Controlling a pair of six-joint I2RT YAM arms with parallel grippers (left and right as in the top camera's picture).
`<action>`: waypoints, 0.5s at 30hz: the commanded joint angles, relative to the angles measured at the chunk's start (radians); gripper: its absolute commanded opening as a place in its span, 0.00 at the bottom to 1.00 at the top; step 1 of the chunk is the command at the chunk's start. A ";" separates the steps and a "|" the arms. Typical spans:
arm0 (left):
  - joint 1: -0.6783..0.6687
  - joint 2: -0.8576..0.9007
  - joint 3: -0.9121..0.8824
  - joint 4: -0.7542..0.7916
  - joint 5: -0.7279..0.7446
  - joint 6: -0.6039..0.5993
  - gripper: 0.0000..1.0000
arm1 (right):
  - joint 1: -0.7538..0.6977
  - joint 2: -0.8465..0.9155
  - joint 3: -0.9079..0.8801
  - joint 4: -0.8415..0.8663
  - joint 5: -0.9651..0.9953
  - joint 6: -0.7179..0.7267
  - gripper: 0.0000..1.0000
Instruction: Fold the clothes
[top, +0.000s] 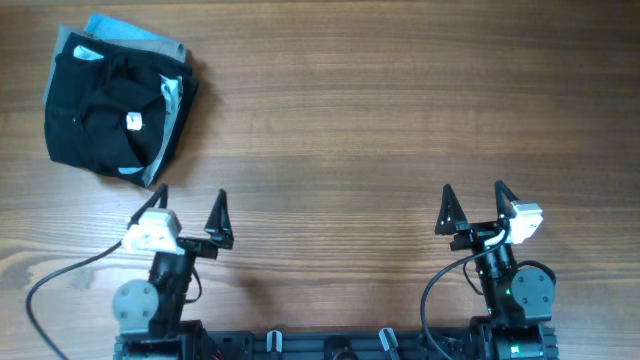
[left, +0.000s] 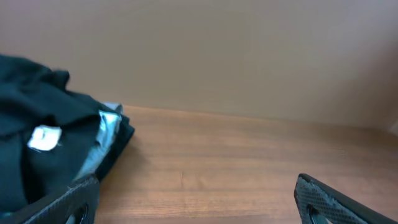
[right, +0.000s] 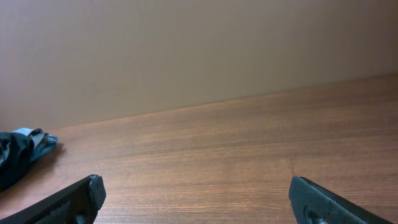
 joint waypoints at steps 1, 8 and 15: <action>-0.015 -0.011 -0.097 0.047 0.016 -0.009 1.00 | -0.006 -0.010 -0.001 0.003 0.014 -0.016 1.00; -0.024 -0.011 -0.100 0.040 0.016 -0.008 1.00 | -0.006 -0.010 -0.001 0.003 0.014 -0.016 1.00; -0.023 -0.009 -0.100 0.040 0.016 -0.008 1.00 | -0.006 -0.010 -0.001 0.003 0.014 -0.016 1.00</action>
